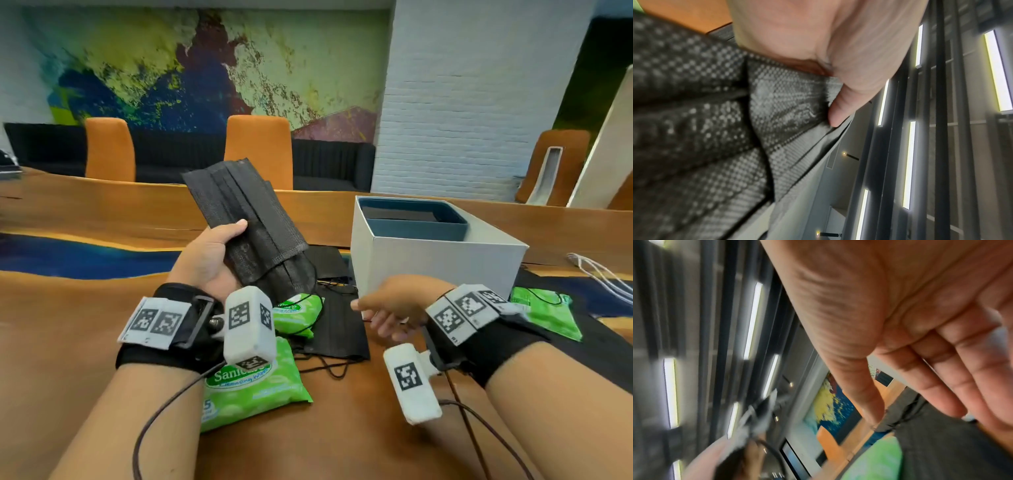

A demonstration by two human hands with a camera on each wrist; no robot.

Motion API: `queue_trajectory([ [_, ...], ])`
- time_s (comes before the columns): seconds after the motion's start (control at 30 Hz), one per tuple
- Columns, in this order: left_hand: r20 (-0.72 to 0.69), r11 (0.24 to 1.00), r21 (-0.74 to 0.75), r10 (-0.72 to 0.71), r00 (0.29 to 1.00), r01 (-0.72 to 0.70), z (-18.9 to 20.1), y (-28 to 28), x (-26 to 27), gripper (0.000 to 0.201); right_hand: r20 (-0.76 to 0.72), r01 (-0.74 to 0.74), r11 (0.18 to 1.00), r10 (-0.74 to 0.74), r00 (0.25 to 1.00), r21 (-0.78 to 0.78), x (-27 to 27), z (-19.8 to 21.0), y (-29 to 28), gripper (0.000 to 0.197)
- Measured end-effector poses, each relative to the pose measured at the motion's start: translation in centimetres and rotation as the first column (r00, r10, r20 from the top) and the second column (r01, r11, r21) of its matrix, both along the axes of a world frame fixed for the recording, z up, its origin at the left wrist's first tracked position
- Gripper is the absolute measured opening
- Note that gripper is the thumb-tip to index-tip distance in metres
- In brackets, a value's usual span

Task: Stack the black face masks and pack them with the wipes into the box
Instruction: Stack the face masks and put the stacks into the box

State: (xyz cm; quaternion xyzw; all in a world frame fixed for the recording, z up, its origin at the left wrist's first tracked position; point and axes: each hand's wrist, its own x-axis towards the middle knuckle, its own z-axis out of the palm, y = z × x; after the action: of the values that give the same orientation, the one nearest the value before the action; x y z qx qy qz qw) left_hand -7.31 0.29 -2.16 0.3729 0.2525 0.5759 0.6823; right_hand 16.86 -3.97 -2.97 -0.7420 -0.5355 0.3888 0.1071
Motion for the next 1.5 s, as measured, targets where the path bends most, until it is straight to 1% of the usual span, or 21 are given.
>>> queue_trajectory([
  [0.13,0.016,0.999,-0.010,-0.035,0.999,0.035,0.1,-0.5,0.5,0.041,0.115,0.040,0.993,-0.028,0.993,-0.107,-0.5,-1.1,0.5,0.043],
  [0.23,0.009,0.998,-0.029,-0.053,0.999,0.053,0.0,-0.7,0.6,0.039,0.213,-0.002,0.998,0.017,0.977,-0.069,-1.3,-1.6,0.7,0.043],
  [0.33,-0.013,0.997,-0.053,-0.054,0.998,0.053,-0.2,-0.8,0.8,0.040,0.211,-0.055,0.997,0.064,0.975,-0.048,-2.4,-1.4,0.7,0.033],
  [0.47,-0.044,0.997,-0.056,-0.049,0.998,0.047,-0.2,-0.6,0.9,0.040,0.398,-0.178,0.982,0.187,0.898,-0.060,-3.4,-1.0,1.3,0.032],
  [0.53,-0.049,0.998,-0.060,-0.034,0.998,0.031,-0.2,-0.5,0.8,0.041,0.436,-0.198,0.978,0.203,0.877,-0.058,-3.4,-0.9,1.5,0.030],
  [0.6,-0.054,0.997,-0.068,-0.027,0.998,0.023,-0.3,-0.4,0.6,0.041,0.425,-0.183,0.982,0.184,0.886,-0.044,-3.2,-0.8,1.4,0.029],
  [0.67,-0.049,0.997,-0.079,-0.019,0.999,0.015,-0.3,-0.2,0.4,0.040,0.311,-0.138,0.990,0.133,0.941,-0.006,-2.9,-0.4,1.2,0.027],
  [0.73,-0.050,0.996,-0.087,-0.012,0.999,0.008,-0.3,-0.2,0.2,0.039,0.098,-0.059,0.996,0.053,0.994,0.064,-2.6,0.3,0.9,0.019],
  [0.77,-0.057,0.996,-0.092,-0.008,0.998,0.003,-0.3,-0.2,0.2,0.039,-0.003,-0.017,0.994,0.017,1.000,0.105,-2.5,0.8,0.6,0.013],
  [0.8,-0.071,0.995,-0.097,-0.003,0.997,-0.004,-0.3,-0.2,0.2,0.040,-0.068,0.008,0.989,0.002,0.998,0.151,-2.5,1.3,0.2,0.008],
  [0.83,-0.086,0.995,-0.102,-0.001,0.996,-0.007,-0.4,-0.3,0.2,0.040,-0.109,0.017,0.980,0.006,0.994,0.200,-2.4,1.9,-0.1,0.003],
  [0.87,-0.103,0.994,-0.108,0.000,0.995,-0.011,-0.4,-0.4,0.3,0.039,-0.134,0.016,0.968,0.019,0.991,0.250,-2.3,2.4,-0.4,0.004],
  [0.9,-0.115,0.993,-0.113,0.002,0.993,-0.015,-0.4,-0.4,0.3,0.039,-0.142,0.010,0.952,0.035,0.989,0.307,-2.2,2.9,-0.7,0.006],
  [0.97,-0.137,0.991,-0.131,0.004,0.991,-0.022,-0.6,-0.5,0.4,0.039,-0.135,0.002,0.908,0.060,0.989,0.419,-2.0,4.0,-1.5,0.002],
  [1.03,-0.158,0.988,-0.151,0.005,0.987,-0.029,-0.6,-0.5,0.4,0.040,-0.149,0.017,0.844,0.074,0.986,0.536,-1.5,5.0,-2.2,0.016],
  [1.1,-0.169,0.986,-0.163,0.008,0.986,-0.036,-0.7,-0.5,0.4,0.039,-0.249,0.087,0.797,0.081,0.965,0.597,-1.0,5.9,-2.7,0.021],
  [1.17,-0.178,0.984,-0.172,0.021,0.984,-0.052,-0.7,-0.4,0.6,0.036,-0.412,0.174,0.795,0.104,0.905,0.582,-0.6,6.6,-3.1,0.022],
  [1.23,-0.194,0.981,-0.185,0.014,0.981,-0.050,-0.6,-0.6,0.8,0.031,-0.551,0.261,0.802,0.100,0.828,0.538,-0.1,7.0,-3.0,0.036],
  [1.3,-0.199,0.979,-0.199,0.011,0.980,-0.052,-0.5,-0.5,0.9,0.028,-0.659,0.352,0.781,0.100,0.746,0.516,0.5,7.2,-2.5,0.045],
  [1.4,-0.210,0.977,-0.209,0.004,0.978,-0.050,-0.5,-0.6,1.0,0.023,-0.774,0.417,0.766,0.162,0.612,0.489,0.7,6.8,-1.8,0.052],
  [1.5,-0.224,0.977,-0.208,-0.011,0.975,-0.037,-0.6,-1.0,1.6,0.025,-0.857,0.427,0.780,0.257,0.447,0.457,-0.3,6.0,-1.4,0.054],
])
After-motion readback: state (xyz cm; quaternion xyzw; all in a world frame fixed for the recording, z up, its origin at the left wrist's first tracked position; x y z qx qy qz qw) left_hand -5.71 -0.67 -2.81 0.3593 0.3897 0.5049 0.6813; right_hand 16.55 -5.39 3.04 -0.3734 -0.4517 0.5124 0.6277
